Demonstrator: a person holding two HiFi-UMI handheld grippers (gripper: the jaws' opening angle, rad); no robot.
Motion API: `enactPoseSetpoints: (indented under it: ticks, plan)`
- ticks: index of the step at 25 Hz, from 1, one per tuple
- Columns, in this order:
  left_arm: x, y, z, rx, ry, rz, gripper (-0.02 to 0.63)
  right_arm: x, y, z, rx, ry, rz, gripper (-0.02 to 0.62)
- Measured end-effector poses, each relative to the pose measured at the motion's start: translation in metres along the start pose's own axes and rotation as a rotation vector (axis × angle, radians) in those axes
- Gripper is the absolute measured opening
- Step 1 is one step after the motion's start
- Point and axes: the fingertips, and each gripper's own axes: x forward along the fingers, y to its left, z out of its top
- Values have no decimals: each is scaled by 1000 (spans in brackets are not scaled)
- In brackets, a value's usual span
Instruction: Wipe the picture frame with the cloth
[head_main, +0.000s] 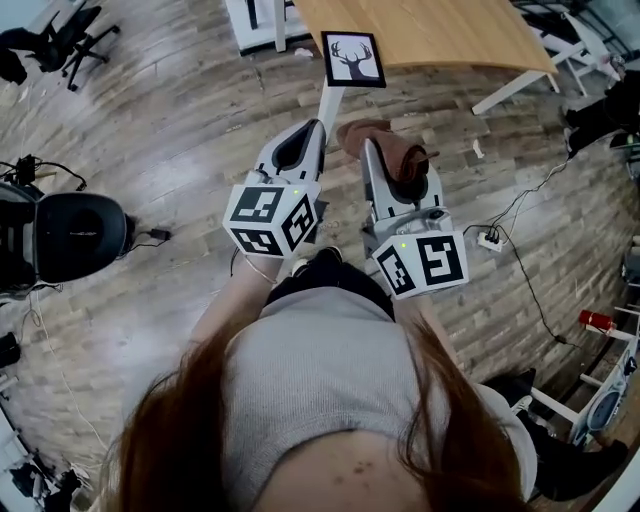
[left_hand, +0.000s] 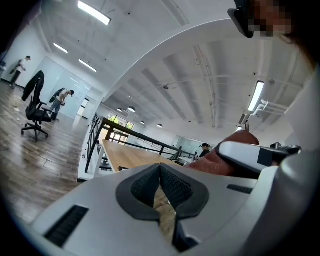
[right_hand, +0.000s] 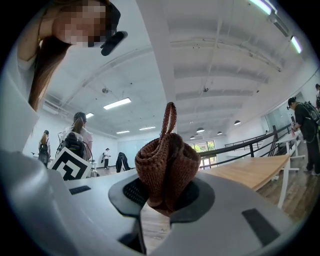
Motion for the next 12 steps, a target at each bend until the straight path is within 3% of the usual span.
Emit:
enactPoseSetpoints:
  ticks: [12]
  plan:
    - [-12, -43, 25, 46, -72, 23, 9, -30, -5, 29, -9, -48, 41, 97]
